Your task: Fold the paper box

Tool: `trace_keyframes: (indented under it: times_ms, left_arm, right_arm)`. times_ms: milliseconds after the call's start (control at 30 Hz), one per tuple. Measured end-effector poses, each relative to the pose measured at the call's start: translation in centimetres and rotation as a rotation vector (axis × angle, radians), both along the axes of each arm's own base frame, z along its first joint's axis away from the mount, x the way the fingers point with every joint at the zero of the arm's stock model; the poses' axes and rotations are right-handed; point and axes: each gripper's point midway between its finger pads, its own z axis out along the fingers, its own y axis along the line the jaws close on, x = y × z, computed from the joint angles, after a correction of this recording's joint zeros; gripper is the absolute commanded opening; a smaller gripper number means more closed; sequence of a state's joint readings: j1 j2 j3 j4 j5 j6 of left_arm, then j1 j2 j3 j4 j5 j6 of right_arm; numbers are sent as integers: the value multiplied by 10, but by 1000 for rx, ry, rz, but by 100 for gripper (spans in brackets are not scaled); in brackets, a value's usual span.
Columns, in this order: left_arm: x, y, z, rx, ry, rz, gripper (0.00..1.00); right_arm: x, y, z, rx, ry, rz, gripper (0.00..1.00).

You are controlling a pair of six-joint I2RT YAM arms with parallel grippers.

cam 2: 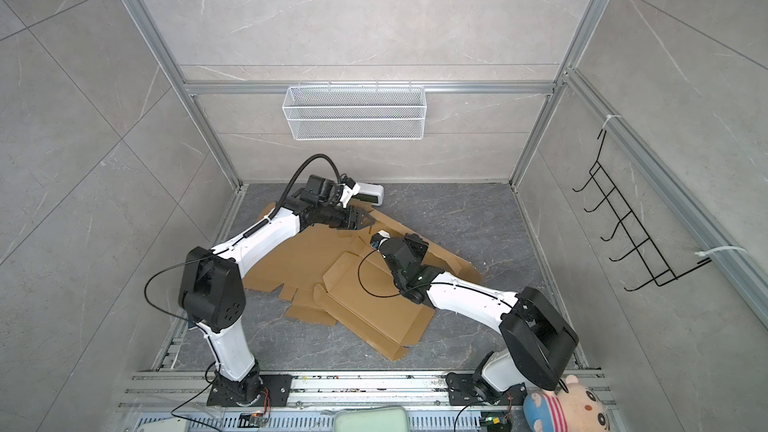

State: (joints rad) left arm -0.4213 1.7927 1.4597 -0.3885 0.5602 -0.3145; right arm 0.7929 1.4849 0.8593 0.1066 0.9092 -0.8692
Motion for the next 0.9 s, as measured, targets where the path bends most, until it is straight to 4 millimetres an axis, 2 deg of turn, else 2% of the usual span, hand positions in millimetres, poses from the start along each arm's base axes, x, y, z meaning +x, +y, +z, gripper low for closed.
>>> trace_keyframes:
  times_ms: [100,200,400,600,900]
  left_arm:
    - [-6,38,-11,-6,6,91,68]
    - [-13,52,-30,-21,9,140,66]
    - [-16,38,-74,-17,34,145,67]
    - [-8,16,-86,-35,-5,121,67]
    - [-20,-11,-100,-37,6,63,67]
  right_arm:
    - [0,0,-1,-1,1,0,0]
    - [-1,-1,-2,-3,1,2,0]
    - [-1,-1,-4,-9,5,5,0]
    - [-1,-1,-5,-9,6,6,0]
    - [-1,-1,-5,-8,6,6,0]
